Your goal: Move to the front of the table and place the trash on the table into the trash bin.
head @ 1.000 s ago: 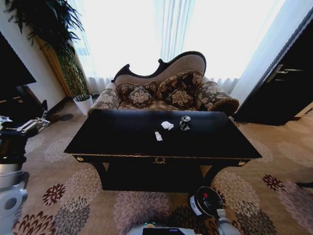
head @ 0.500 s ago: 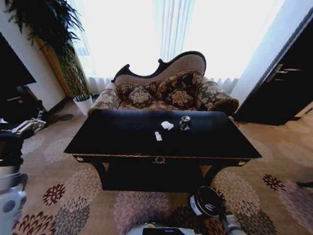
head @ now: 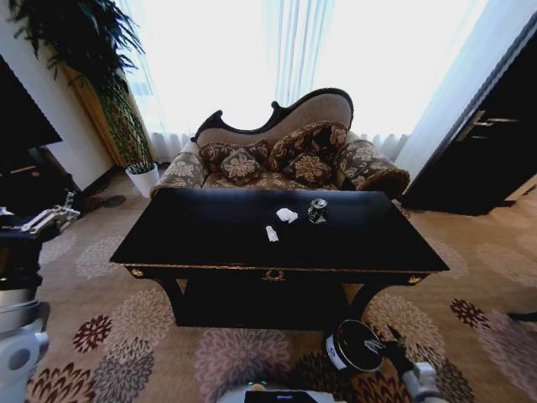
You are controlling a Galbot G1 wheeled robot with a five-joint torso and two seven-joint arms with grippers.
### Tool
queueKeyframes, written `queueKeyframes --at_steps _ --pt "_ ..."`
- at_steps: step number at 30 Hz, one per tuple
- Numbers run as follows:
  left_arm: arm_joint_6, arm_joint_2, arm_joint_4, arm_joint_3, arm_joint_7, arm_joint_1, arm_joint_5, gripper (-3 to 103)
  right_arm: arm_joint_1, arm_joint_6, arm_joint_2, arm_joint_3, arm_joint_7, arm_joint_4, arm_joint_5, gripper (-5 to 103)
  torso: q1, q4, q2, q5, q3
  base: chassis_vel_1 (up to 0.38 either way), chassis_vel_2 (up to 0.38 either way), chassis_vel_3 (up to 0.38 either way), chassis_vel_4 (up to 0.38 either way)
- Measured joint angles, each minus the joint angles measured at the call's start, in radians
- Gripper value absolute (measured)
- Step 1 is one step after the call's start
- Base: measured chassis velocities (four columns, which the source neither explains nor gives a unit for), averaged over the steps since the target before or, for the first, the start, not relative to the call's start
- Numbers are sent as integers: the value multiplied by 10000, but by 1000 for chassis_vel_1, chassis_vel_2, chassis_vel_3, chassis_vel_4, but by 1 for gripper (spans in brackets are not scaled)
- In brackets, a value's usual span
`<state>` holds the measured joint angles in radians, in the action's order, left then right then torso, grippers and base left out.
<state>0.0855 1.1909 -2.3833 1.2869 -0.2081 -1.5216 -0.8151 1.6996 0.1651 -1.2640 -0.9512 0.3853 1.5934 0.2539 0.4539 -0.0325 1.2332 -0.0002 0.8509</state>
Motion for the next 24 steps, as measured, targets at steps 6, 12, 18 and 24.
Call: queueKeyframes --at_steps 6,12,18,24 --pt "-76 -56 32 -53 53 72 25 100 220 -297 -91 -541 356 1387 1045 100 0 0 0 -1 -1 0 0 0 0" --pt "-99 -129 116 -53 73 115 28 100 285 -448 -95 -1178 549 2271 1466 100 0 0 0 -1 0 0 0 0 0" --pt "-157 -233 244 -102 112 253 76 100 361 -395 -105 -1920 934 2845 1782 100 0 0 0 -1 0 0 0 0 0" --pt "-165 -212 272 -138 119 262 141 100 430 -587 -122 -2320 1176 3511 2590 100 0 0 0 0 0 0 0 0 0"
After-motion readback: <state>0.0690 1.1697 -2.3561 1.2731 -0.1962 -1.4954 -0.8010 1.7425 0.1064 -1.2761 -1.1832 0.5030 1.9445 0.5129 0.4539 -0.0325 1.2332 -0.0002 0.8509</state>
